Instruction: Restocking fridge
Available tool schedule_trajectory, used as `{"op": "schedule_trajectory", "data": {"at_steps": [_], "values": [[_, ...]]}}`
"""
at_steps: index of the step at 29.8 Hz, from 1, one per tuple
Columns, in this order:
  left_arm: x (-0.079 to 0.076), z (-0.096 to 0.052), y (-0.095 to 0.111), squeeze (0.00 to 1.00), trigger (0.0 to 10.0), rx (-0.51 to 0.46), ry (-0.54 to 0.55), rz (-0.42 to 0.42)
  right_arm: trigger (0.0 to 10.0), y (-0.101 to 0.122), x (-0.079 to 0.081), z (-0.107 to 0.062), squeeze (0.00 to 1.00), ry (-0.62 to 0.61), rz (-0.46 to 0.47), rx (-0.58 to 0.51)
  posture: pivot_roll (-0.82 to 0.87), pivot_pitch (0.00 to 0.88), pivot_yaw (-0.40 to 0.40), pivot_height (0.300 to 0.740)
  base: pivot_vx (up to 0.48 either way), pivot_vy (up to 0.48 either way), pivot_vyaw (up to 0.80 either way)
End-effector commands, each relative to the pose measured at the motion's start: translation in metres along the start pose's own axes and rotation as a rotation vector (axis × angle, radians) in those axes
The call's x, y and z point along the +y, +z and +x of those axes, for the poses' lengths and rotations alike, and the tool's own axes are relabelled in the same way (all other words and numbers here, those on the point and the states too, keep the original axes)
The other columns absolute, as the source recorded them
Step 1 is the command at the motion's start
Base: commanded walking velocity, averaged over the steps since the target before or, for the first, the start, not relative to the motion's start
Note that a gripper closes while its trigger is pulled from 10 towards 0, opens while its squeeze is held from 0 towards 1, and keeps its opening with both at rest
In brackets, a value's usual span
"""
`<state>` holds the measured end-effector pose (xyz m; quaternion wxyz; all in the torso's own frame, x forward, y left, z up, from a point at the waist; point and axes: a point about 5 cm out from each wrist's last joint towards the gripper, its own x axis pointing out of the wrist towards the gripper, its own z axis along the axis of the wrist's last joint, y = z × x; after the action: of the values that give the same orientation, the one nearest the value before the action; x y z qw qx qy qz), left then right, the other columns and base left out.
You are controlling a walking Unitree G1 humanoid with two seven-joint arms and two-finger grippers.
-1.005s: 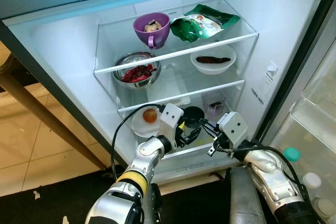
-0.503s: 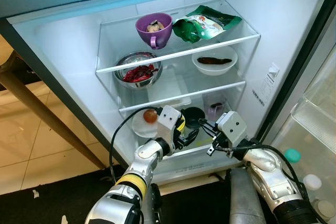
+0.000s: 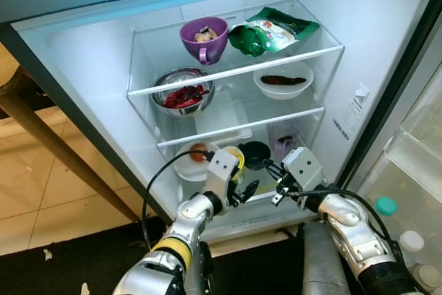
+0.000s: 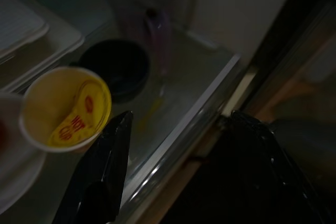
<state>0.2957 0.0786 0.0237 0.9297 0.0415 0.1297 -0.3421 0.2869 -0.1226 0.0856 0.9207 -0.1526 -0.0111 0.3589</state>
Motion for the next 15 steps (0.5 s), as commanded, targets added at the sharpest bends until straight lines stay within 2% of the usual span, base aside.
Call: {"op": "schedule_trajectory", "data": {"at_steps": [1, 6, 7, 15], "values": [[0.009, -0.009, -0.011, 0.0, 10.0, 0.051, 0.05, 0.047, 10.0, 0.0, 0.005, 0.002, 0.0, 0.027, 0.009, -0.005, -0.12, 0.069, 0.099, 0.547, 0.0, 0.0, 0.0], [0.016, -0.013, -0.015, 0.0, 10.0, 0.074, 0.147, 0.098, 10.0, 0.0, 0.006, 0.001, 0.0, 0.034, 0.009, -0.007, -0.12, 0.069, 0.096, 0.555, 0.0, 0.0, 0.0], [0.02, -0.015, -0.017, 0.0, 10.0, 0.083, 0.204, 0.106, 10.0, 0.001, 0.006, 0.002, 0.0, 0.038, 0.01, -0.01, -0.12, 0.068, 0.095, 0.565, 0.0, 0.0, 0.0], [0.023, -0.018, -0.019, 0.0, 10.0, 0.089, 0.268, 0.145, 10.0, 0.001, 0.005, 0.002, 0.0, 0.038, 0.009, -0.008, -0.12, 0.067, 0.096, 0.6, 0.0, 0.0, 0.0]]}}
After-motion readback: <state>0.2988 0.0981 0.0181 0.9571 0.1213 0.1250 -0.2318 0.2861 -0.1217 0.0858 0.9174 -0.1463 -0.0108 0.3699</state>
